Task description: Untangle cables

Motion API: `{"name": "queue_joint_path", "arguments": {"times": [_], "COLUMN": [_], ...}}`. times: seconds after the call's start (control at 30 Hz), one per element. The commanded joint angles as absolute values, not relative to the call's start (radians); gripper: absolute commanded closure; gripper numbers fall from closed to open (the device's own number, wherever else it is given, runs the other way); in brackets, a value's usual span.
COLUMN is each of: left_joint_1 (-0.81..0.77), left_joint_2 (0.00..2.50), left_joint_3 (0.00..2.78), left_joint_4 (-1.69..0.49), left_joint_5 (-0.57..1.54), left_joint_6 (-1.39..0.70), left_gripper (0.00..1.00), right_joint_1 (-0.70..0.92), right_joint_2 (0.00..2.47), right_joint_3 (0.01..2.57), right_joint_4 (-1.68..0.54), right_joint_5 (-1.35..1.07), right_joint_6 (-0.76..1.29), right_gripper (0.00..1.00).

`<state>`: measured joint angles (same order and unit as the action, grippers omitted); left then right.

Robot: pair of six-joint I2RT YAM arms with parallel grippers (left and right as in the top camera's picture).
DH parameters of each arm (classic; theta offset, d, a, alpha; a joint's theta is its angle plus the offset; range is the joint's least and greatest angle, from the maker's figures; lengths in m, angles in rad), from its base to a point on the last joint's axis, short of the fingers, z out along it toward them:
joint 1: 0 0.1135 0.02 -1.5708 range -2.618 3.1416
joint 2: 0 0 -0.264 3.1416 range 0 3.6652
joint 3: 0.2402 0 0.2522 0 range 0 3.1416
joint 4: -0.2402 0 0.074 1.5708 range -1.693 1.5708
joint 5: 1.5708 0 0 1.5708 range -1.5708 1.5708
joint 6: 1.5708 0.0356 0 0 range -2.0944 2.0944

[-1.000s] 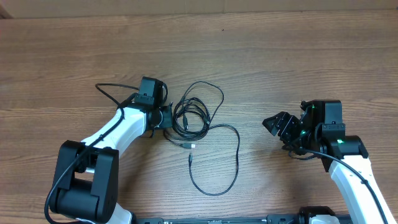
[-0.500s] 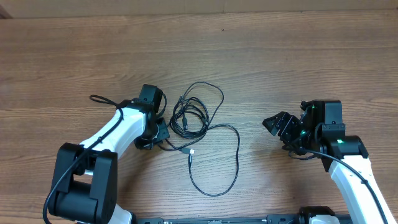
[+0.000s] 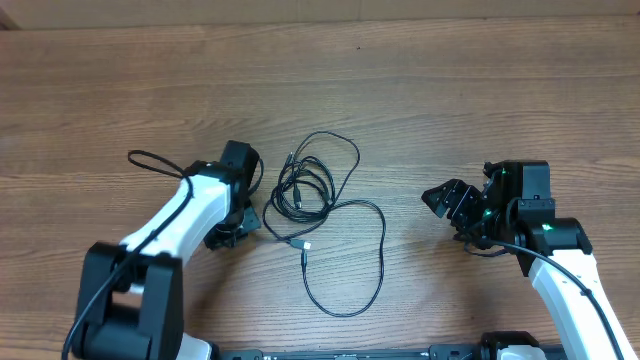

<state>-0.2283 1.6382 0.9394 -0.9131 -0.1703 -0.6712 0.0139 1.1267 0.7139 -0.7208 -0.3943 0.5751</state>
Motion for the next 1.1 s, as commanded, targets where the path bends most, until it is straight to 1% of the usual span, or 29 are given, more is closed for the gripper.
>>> {"name": "queue_joint_path", "arguments": {"times": [0.0, 0.07, 0.1, 0.17, 0.2, 0.23, 0.27, 0.3, 0.43, 0.53, 0.57, 0.6, 0.63, 0.73, 0.83, 0.87, 0.9, 1.0, 1.07], "left_joint_1": [-0.221, -0.220, -0.220, -0.220, -0.220, -0.220, -0.220, -0.220, -0.225, -0.227, -0.230, -0.231, -0.231, -0.238, -0.253, -0.263, -0.272, -0.307, -0.331], "left_joint_2": [1.531, 1.488, 1.466, 1.435, 1.423, 1.415, 1.411, 1.411, 1.426, 1.440, 1.446, 1.451, 1.457, 1.486, 1.525, 1.541, 1.555, 1.607, 1.645], "left_joint_3": [0.952, 0.952, 0.952, 0.952, 0.952, 0.952, 0.952, 0.952, 0.952, 0.951, 0.951, 0.951, 0.951, 0.951, 0.950, 0.950, 0.950, 0.950, 0.950], "left_joint_4": [-0.926, -0.923, -0.913, -0.894, -0.882, -0.870, -0.849, -0.825, -0.704, -0.645, -0.640, -0.645, -0.659, -0.709, -0.709, -0.701, -0.696, -0.650, -0.597], "left_joint_5": [-0.252, -0.273, -0.270, -0.245, -0.219, -0.190, -0.144, -0.093, 0.165, 0.292, 0.292, 0.286, 0.286, 0.285, 0.285, 0.286, 0.286, 0.286, 0.284], "left_joint_6": [-0.632, -0.645, -0.652, -0.651, -0.651, -0.652, -0.651, -0.651, -0.651, -0.655, -0.670, -0.703, -0.764, -0.966, -1.101, -1.142, -1.174, -1.233, -1.235], "left_gripper": [0.96, 0.96, 0.88, 0.66, 0.49, 0.20, 0.07, 0.00, 0.01, 0.01, 0.03, 0.15, 0.18, 0.18, 0.21, 0.23, 0.27, 0.44, 0.45], "right_joint_1": [0.017, 0.017, 0.017, 0.017, 0.017, 0.017, 0.017, 0.017, 0.017, 0.017, 0.017, 0.017, 0.017, 0.017, 0.017, 0.017, 0.017, 0.017, 0.017], "right_joint_2": [1.124, 1.124, 1.124, 1.124, 1.124, 1.124, 1.124, 1.124, 1.124, 1.124, 1.124, 1.124, 1.124, 1.124, 1.124, 1.124, 1.124, 1.124, 1.124], "right_joint_3": [0.706, 0.706, 0.706, 0.706, 0.706, 0.706, 0.706, 0.706, 0.706, 0.706, 0.706, 0.706, 0.706, 0.706, 0.706, 0.706, 0.706, 0.706, 0.706], "right_joint_4": [-0.713, -0.714, -0.715, -0.714, -0.714, -0.714, -0.714, -0.714, -0.713, -0.714, -0.714, -0.715, -0.717, -0.720, -0.720, -0.720, -0.720, -0.721, -0.721], "right_joint_5": [-0.367, -0.367, -0.367, -0.367, -0.367, -0.367, -0.367, -0.367, -0.367, -0.367, -0.367, -0.367, -0.367, -0.367, -0.367, -0.367, -0.367, -0.367, -0.367], "right_joint_6": [0.568, 0.568, 0.568, 0.568, 0.568, 0.568, 0.568, 0.568, 0.568, 0.568, 0.568, 0.568, 0.568, 0.567, 0.568, 0.568, 0.568, 0.567, 0.567], "right_gripper": [0.20, 0.19, 0.20, 0.19, 0.19, 0.19, 0.19, 0.19, 0.19, 0.19, 0.19, 0.19, 0.19, 0.18, 0.19, 0.18, 0.19, 0.19, 0.18]}}
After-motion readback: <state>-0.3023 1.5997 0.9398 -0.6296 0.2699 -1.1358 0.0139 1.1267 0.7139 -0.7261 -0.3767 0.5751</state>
